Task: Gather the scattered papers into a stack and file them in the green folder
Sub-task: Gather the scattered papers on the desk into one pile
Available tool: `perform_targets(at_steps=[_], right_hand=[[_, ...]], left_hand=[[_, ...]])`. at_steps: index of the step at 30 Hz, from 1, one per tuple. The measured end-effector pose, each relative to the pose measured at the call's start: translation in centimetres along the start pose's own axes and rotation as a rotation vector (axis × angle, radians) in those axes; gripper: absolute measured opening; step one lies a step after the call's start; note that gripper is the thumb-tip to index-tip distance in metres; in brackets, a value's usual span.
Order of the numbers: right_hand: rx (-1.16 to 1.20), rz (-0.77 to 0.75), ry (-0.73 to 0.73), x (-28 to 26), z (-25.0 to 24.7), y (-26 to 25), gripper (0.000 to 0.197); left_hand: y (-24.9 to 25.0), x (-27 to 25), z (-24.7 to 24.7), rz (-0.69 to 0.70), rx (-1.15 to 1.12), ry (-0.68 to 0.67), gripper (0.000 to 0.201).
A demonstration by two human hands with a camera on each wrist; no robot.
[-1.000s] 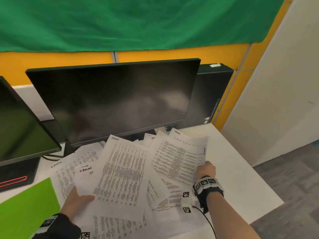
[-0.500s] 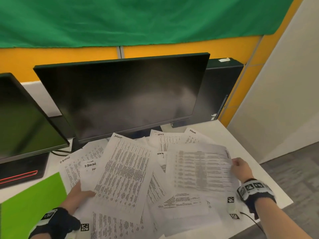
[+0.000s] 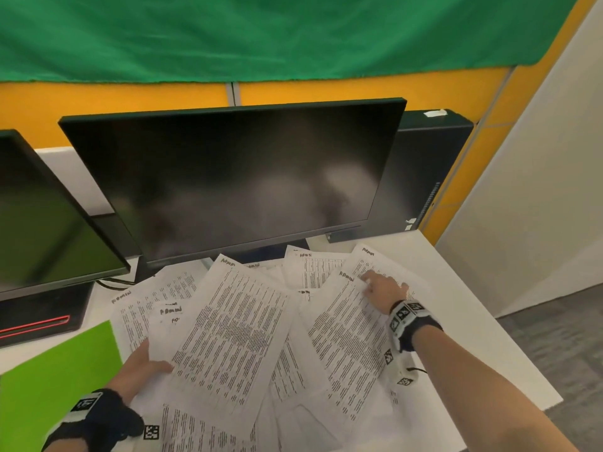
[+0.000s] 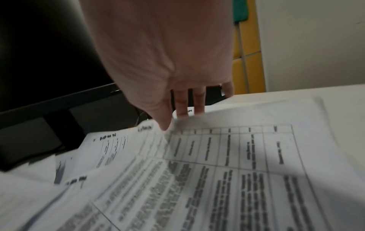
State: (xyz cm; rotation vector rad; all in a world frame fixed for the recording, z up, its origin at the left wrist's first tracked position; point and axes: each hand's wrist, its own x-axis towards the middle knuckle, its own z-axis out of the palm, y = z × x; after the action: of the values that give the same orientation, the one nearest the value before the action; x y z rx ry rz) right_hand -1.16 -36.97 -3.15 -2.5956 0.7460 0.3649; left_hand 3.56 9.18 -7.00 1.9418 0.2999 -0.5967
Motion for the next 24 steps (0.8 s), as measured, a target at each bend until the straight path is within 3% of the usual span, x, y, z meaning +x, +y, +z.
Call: perform_targets(at_steps=[2, 4, 7, 9, 11, 13, 15, 17, 21, 22, 24], right_hand=[[0.024, 0.177, 0.145, -0.3, -0.1, 0.3, 0.054], [0.241, 0.441, 0.244, -1.8, -0.1, 1.6, 0.065], [0.596, 0.697, 0.163, -5.0, 1.5, 3.3, 0.083], [0.752, 0.79, 0.114, -6.5, 3.2, 3.6, 0.094], [0.866, 0.838, 0.101, -7.2, 4.7, 3.3, 0.093], [0.904, 0.829, 0.08, -8.0, 5.4, 2.7, 0.076], [0.848, 0.744, 0.063, -9.0, 6.0, 1.6, 0.042], [0.864, 0.613, 0.153, -9.6, 6.8, 0.8, 0.026], [0.987, 0.421, 0.25, -10.9, 7.1, -0.4, 0.034], [0.999, 0.418, 0.253, -10.9, 7.1, -0.3, 0.037], [0.959, 0.565, 0.292, -10.3, 6.9, 0.5, 0.042]], left_hand=[[0.0, 0.2, -0.1, -0.004, 0.02, -0.012, 0.051], [-0.6, 0.7, -0.4, -0.009, 0.034, -0.037, 0.051], [-1.1, 0.7, -0.6, -0.012, -0.005, -0.045, 0.052], [-1.2, 0.7, -0.4, -0.009, -0.001, -0.044, 0.052], [-1.1, 0.6, -0.3, -0.003, 0.0, -0.044, 0.049], [-0.9, 0.5, 0.0, -0.005, 0.002, -0.05, 0.047], [-1.1, 0.7, 0.1, -0.002, 0.009, -0.059, 0.052], [-1.1, 0.6, 0.3, 0.003, -0.004, -0.063, 0.054], [-0.6, -0.1, 0.3, -0.015, -0.097, -0.081, 0.047], [-0.4, -0.2, 0.4, -0.016, -0.104, -0.1, 0.046], [-0.1, -0.3, 1.0, -0.018, -0.117, -0.139, 0.049]])
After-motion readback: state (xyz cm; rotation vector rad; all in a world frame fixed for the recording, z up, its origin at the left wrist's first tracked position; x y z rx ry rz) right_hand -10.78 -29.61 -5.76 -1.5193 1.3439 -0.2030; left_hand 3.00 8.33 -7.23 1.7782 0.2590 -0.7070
